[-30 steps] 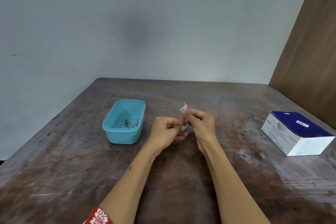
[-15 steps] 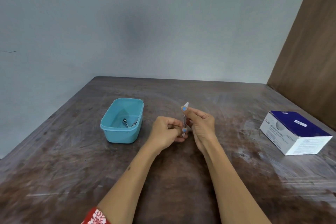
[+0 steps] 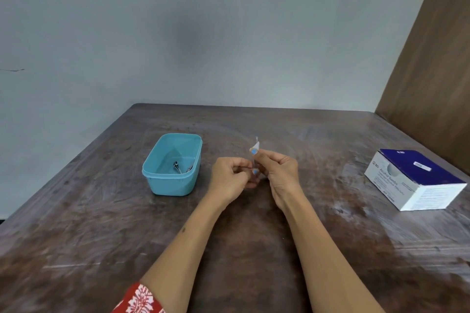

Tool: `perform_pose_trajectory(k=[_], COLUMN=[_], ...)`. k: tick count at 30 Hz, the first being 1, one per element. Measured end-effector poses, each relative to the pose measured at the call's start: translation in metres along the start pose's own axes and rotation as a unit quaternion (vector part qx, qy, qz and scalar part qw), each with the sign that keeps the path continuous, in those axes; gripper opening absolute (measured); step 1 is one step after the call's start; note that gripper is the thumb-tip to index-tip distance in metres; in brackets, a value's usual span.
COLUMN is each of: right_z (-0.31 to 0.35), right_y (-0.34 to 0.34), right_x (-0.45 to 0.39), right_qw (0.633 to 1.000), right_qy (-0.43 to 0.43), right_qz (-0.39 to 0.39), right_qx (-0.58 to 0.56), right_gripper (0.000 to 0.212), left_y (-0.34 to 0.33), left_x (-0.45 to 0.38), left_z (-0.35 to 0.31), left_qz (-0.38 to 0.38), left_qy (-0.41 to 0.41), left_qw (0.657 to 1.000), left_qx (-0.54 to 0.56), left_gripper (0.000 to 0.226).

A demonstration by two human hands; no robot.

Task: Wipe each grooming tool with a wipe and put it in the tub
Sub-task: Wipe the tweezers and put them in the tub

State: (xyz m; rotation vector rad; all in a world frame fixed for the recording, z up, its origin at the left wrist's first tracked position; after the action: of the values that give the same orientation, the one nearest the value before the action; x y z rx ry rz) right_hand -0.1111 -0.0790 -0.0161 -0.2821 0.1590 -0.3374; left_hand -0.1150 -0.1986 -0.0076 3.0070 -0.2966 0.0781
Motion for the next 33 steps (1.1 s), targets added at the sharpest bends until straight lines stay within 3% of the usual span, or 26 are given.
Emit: perform_pose_trajectory(k=[2, 7, 13, 15, 19, 22, 25, 30, 33], right_z=[0.000, 0.002, 0.004, 0.005, 0.009, 0.008, 0.006, 0.011, 0.007], right_y=[-0.004, 0.004, -0.001, -0.003, 0.006, 0.007, -0.002, 0.006, 0.005], right_x=[0.003, 0.000, 0.004, 0.005, 0.002, 0.001, 0.005, 0.002, 0.001], right_qw=[0.999, 1.000, 0.999, 0.998, 0.998, 0.998, 0.998, 0.998, 0.998], right_qy=[-0.004, -0.004, 0.006, 0.007, 0.030, 0.038, 0.025, 0.040, 0.025], right_qz=[0.023, -0.019, 0.006, 0.017, -0.038, -0.041, 0.007, -0.036, -0.021], right_qx=[0.025, -0.010, 0.043, 0.057, 0.030, 0.030, 0.055, 0.046, 0.055], right_gripper=[0.011, 0.007, 0.004, 0.005, 0.005, 0.004, 0.010, 0.007, 0.008], left_y=[0.003, -0.006, 0.002, 0.003, -0.004, -0.005, 0.002, -0.004, -0.002], left_x=[-0.001, 0.000, 0.000, -0.001, 0.002, 0.003, 0.001, 0.002, 0.003], left_z=[-0.001, 0.006, 0.000, 0.001, 0.003, 0.001, -0.001, 0.004, 0.001], left_qz=[-0.009, 0.086, -0.002, 0.016, 0.079, 0.044, 0.006, 0.073, 0.041], left_qy=[-0.005, 0.059, 0.007, 0.021, 0.059, 0.040, 0.015, 0.064, 0.037], left_qw=[1.000, 0.994, 1.000, 0.999, 0.994, 0.997, 0.999, 0.994, 0.997], left_qx=[0.013, 0.035, 0.016, 0.033, 0.043, 0.045, 0.042, 0.046, 0.049], left_gripper=[0.018, 0.014, 0.018, 0.019, 0.017, 0.015, 0.016, 0.020, 0.020])
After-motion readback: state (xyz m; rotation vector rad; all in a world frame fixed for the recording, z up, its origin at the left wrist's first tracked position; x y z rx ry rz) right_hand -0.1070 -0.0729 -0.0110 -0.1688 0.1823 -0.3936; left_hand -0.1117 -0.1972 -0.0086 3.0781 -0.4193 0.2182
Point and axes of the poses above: each hand's wrist, its own x-axis away from the middle knuckle, its own y-axis out of the back of the hand, z = x × y, the point moved 6 cm from there along -x, towards the middle knuckle, and after that the axes turned 4 degrees about y, right-handed, at the moved point
